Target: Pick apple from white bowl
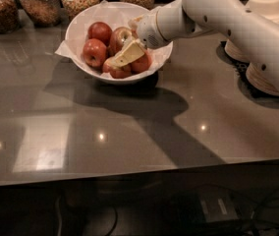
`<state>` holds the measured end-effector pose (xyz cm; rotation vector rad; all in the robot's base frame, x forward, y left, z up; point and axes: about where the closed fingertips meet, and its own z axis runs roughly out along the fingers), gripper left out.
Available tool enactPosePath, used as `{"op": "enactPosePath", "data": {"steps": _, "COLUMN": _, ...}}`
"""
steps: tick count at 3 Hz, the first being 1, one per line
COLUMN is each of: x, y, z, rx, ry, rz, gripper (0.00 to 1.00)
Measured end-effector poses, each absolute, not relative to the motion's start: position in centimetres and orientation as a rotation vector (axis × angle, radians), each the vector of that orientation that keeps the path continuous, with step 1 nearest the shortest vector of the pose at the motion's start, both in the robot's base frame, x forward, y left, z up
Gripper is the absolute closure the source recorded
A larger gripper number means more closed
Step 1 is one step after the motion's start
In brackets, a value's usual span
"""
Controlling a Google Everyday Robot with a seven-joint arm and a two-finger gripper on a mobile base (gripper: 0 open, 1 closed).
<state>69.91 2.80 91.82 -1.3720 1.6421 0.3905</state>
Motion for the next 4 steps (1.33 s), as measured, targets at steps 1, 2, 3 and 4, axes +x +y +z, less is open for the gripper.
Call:
{"op": "enactPosePath", "data": {"steps": 1, "x": 70.2, "y": 3.1, "z": 91.5, "rx": -1.373, "ry": 1.644, "rz": 0.397, "gripper": 0.40}}
{"op": "enactPosePath", "data": {"steps": 2, "x": 70.3, "y": 3.3, "z": 91.4, "rx": -1.374, "ry": 1.646, "rz": 0.397, "gripper": 0.64}}
{"op": "enactPosePath", "data": {"steps": 3, "x": 70.5, "y": 3.4, "z": 91.9, "rx": -1.378, "ry": 1.643, "rz": 0.389, "gripper": 0.87}}
{"op": "enactPosePath", "data": {"steps": 4, "x": 70.5, "y": 3.1, "z": 93.0, "rx": -1.380, "ry": 1.629, "rz": 0.369, "gripper": 1.00}}
